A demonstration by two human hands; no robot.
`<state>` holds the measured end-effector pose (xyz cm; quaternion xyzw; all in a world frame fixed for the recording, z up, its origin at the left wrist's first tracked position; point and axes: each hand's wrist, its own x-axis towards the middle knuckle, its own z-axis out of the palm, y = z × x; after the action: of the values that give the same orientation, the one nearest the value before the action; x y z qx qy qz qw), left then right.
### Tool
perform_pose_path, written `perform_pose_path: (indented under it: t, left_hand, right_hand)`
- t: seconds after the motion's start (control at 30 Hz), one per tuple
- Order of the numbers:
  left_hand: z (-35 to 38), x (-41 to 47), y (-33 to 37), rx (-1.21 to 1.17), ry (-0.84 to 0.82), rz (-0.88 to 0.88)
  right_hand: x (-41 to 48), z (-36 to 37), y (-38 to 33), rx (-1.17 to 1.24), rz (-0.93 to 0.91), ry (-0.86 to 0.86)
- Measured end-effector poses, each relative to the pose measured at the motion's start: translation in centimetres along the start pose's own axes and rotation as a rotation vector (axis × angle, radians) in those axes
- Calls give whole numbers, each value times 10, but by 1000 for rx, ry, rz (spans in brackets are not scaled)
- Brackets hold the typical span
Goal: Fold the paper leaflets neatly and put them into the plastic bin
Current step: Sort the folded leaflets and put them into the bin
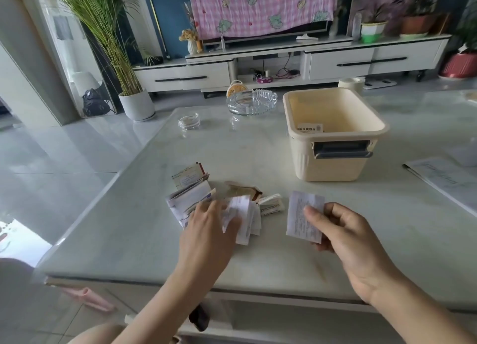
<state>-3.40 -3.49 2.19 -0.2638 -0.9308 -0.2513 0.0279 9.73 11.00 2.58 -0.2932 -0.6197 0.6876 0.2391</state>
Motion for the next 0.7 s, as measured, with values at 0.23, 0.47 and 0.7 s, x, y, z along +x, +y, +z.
perform_pose_path:
  t: [0.23,0.47,0.7]
  left_hand:
    - [13,-3,11,195,-28,-61]
    - [8,-10,22,-224,109,-33]
    - [28,-36,46,-919,-169,3]
  right_hand:
    - [-7,5,7,-41,10,-44]
    - [-13,0,6,30,42,-111]
    - [-14,-3,10,162,101,-146]
